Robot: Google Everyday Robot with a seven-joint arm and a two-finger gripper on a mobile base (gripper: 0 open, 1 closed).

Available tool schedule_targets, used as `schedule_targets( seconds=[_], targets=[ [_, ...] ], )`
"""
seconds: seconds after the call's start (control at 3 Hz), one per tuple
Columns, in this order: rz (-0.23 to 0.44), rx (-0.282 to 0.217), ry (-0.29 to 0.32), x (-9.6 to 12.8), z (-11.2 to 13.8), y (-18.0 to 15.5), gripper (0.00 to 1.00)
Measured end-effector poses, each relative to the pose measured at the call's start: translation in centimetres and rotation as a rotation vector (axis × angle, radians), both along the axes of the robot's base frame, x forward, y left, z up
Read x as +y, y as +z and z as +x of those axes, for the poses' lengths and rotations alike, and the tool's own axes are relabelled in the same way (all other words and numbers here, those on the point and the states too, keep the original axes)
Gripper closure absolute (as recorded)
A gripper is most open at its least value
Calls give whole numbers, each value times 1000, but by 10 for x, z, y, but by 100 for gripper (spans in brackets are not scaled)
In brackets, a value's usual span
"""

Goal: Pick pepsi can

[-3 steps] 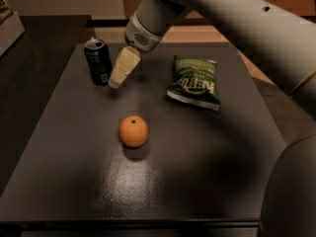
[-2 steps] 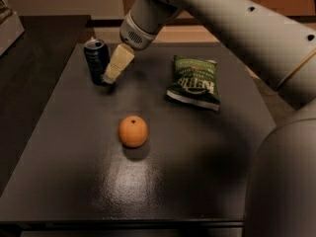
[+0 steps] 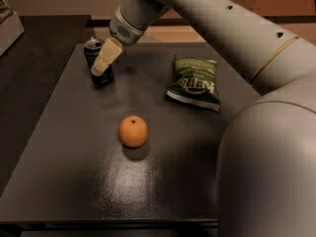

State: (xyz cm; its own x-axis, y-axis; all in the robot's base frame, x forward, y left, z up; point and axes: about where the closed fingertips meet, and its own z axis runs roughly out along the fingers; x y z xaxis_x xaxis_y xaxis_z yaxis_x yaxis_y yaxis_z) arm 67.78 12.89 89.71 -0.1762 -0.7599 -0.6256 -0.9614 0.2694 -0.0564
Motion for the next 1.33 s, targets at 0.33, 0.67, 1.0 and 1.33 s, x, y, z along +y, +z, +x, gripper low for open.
schedule_targets(
  seconds=[0.33, 0.67, 1.0, 1.33],
  targets=[
    [19, 7, 21, 12, 2, 2, 0],
    [26, 8, 40, 21, 1, 0, 17],
    [31, 13, 55, 25, -3, -2, 41],
    [40, 7, 72, 24, -7, 5, 64]
  ],
)
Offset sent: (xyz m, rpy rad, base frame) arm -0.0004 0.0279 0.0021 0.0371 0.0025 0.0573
